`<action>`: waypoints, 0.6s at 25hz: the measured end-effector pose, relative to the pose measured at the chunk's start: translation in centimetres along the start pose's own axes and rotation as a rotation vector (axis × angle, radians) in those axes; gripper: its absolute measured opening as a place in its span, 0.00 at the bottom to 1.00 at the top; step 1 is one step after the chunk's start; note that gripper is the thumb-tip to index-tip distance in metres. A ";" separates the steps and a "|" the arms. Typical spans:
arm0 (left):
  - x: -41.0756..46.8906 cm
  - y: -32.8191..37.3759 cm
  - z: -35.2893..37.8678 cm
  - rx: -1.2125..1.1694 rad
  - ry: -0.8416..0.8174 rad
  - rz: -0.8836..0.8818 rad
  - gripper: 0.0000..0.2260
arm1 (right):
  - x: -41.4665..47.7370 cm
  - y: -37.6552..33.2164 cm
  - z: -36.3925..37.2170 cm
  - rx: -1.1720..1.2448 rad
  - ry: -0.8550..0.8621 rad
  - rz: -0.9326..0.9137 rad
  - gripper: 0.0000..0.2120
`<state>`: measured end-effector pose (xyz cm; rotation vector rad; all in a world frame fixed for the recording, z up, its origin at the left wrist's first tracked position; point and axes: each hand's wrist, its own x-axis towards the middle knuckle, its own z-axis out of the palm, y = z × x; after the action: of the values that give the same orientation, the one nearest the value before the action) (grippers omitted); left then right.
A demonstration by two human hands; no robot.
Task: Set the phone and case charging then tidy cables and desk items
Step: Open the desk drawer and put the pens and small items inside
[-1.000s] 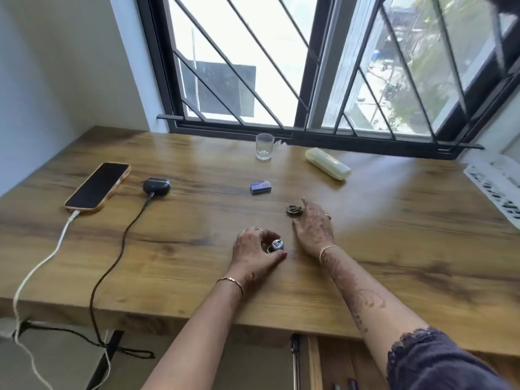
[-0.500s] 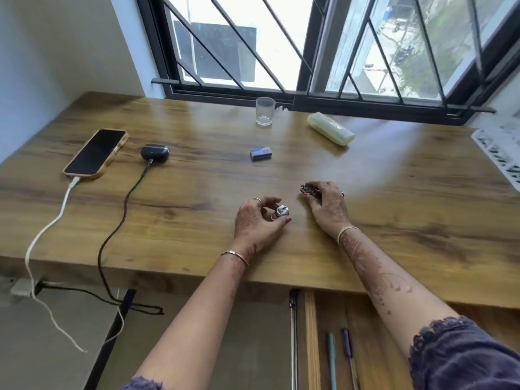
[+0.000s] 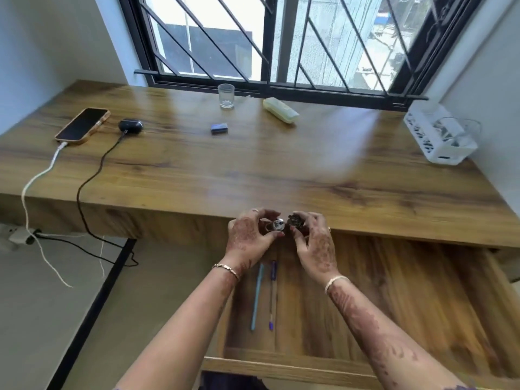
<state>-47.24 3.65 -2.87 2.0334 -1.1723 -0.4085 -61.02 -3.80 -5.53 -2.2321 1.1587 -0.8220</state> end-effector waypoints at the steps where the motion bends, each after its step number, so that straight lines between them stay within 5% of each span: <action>1: -1.2 0.2 0.8 0.031 -0.002 0.006 0.17 | -1.6 0.9 -1.0 0.005 -0.009 -0.004 0.17; 5: -4.4 0.1 3.4 -0.055 -0.075 0.023 0.17 | -4.9 4.5 -3.1 -0.067 -0.100 0.010 0.16; 15: -5.5 -1.9 8.2 0.234 -0.340 -0.116 0.17 | -6.7 8.8 -2.2 -0.248 -0.342 0.166 0.18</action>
<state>-53.89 5.27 -10.28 2.3038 -1.3588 -0.7261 -70.42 -3.02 -11.66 -2.3130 1.3070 -0.2261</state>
